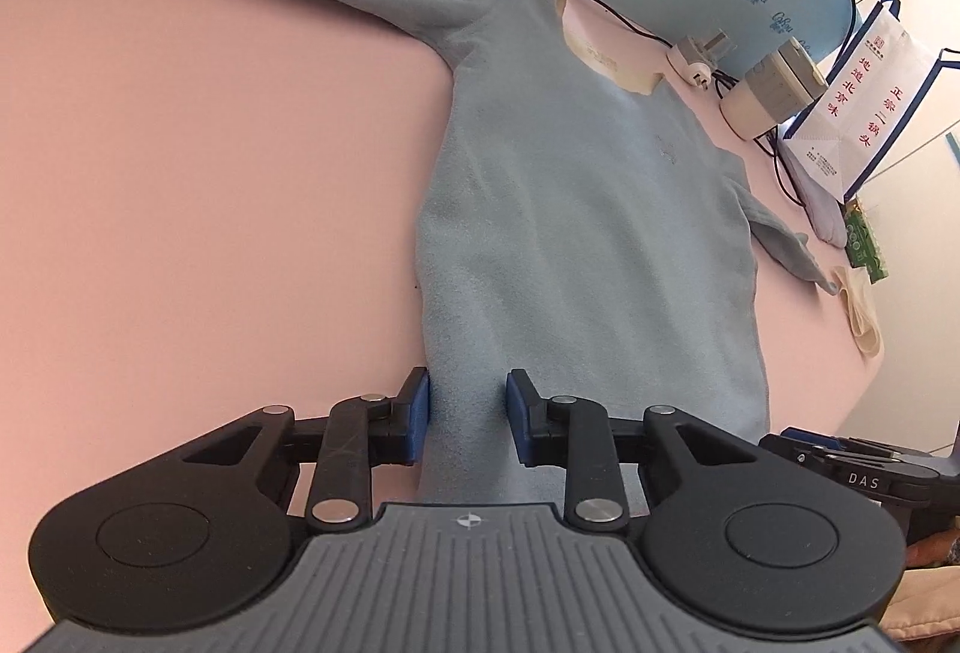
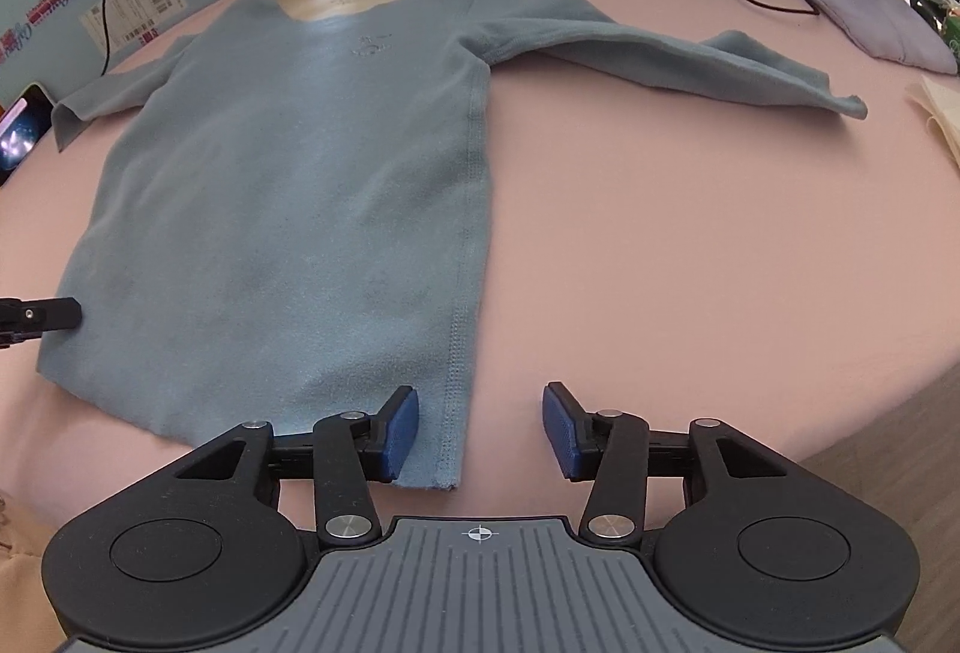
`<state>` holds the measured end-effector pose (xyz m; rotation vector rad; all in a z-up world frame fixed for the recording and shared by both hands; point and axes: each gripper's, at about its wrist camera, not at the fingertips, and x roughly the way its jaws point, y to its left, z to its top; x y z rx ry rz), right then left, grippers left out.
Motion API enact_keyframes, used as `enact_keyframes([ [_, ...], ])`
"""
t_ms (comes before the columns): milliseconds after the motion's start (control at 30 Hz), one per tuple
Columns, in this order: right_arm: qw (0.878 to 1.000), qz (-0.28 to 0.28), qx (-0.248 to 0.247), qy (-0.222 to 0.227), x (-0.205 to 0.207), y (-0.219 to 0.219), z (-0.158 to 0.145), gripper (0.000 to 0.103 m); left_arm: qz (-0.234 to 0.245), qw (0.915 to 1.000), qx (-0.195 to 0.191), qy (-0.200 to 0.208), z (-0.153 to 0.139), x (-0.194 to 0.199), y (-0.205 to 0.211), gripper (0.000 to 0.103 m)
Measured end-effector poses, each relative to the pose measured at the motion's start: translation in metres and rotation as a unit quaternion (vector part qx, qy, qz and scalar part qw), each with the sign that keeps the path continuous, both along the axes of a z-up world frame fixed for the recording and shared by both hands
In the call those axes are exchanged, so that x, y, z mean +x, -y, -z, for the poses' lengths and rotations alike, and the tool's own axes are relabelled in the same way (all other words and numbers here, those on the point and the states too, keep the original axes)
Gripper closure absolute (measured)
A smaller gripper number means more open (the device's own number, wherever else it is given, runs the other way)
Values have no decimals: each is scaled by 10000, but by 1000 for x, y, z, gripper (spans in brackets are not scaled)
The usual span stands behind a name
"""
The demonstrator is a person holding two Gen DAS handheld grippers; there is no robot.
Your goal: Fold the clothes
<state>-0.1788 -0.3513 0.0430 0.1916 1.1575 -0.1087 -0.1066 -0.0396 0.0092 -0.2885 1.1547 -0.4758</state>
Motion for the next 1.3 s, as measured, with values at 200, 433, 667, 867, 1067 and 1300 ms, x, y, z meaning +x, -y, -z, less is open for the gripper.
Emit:
enact_keyframes([
  [200,9990,-451,-41,23,1,-15,2,66,308,9993,189,48,-8,-1,10,87],
  [433,9972,-488,-567,78,-5,-17,-12,99,584,9970,484,138,-18,-2,16,73],
  [667,9954,-190,-932,-93,-9,2,-18,99,711,9962,499,0,-11,-1,19,70],
  [867,9939,83,-1030,-378,-9,11,-2,100,816,9959,369,-113,-6,-1,19,64],
  [1067,9961,-128,-771,399,4,-3,-41,93,1136,9933,131,-153,-4,-3,29,56],
  [1300,9791,-1592,-283,1231,52,-75,-64,93,1554,9875,199,174,-15,-17,43,45],
])
